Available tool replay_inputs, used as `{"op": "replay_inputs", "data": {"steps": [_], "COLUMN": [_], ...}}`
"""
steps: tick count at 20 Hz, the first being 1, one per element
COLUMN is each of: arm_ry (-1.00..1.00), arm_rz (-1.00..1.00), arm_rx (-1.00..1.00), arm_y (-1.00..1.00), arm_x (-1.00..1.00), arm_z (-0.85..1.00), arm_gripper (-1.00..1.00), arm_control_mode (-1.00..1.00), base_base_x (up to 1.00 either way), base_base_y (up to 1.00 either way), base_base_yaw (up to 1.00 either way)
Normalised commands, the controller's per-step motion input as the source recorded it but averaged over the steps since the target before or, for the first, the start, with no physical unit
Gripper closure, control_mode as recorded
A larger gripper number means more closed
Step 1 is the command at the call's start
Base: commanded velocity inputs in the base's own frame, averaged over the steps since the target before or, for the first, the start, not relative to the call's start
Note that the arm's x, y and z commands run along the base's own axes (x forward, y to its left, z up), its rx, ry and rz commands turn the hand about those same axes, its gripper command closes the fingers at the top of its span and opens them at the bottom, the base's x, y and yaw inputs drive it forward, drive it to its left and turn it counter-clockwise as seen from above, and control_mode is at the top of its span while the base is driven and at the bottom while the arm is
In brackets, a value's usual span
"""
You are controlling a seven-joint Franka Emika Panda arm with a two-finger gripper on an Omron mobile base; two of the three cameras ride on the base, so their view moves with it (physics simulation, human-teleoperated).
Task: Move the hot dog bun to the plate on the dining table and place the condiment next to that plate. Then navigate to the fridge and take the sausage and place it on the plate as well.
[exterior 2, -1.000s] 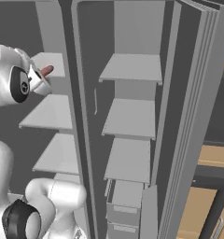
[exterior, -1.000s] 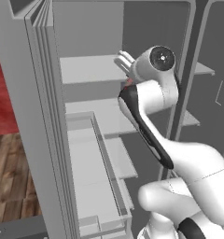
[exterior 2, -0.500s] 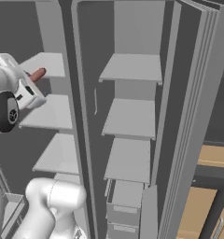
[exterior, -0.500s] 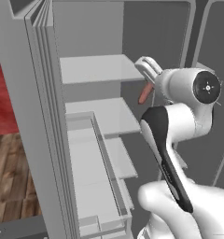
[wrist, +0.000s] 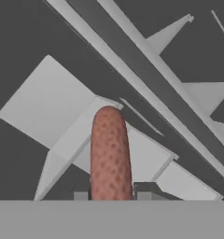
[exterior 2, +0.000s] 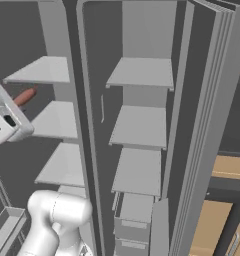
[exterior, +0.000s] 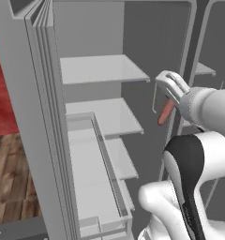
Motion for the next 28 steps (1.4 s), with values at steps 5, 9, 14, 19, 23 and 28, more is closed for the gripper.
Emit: {"op": "replay_inputs", "data": {"steps": [5,9,14,19,23,28], "arm_ry": [-0.09,0.00,0.00,0.00,0.00,0.00], "arm_rz": [-0.01,0.00,0.00,0.00,0.00,0.00], "arm_rx": [0.00,0.00,0.00,0.00,0.00,0.00], "arm_y": [0.00,0.00,0.00,0.00,0.00,0.00], "arm_x": [-0.23,0.00,0.00,0.00,0.00,0.00], "arm_z": [0.00,0.00,0.00,0.00,0.00,0.00], "arm_gripper": [1.00,1.00,1.00,1.00,1.00,1.00], "arm_control_mode": [-1.00,1.00,1.00,1.00,1.00,1.00], "base_base_x": [0.00,-1.00,-1.00,-1.00,-1.00,-1.00], "base_base_y": [0.00,-0.03,-0.08,-0.14,0.00,0.07], "base_base_yaw": [0.00,-0.15,-0.22,-0.33,-0.39,-0.44]}}
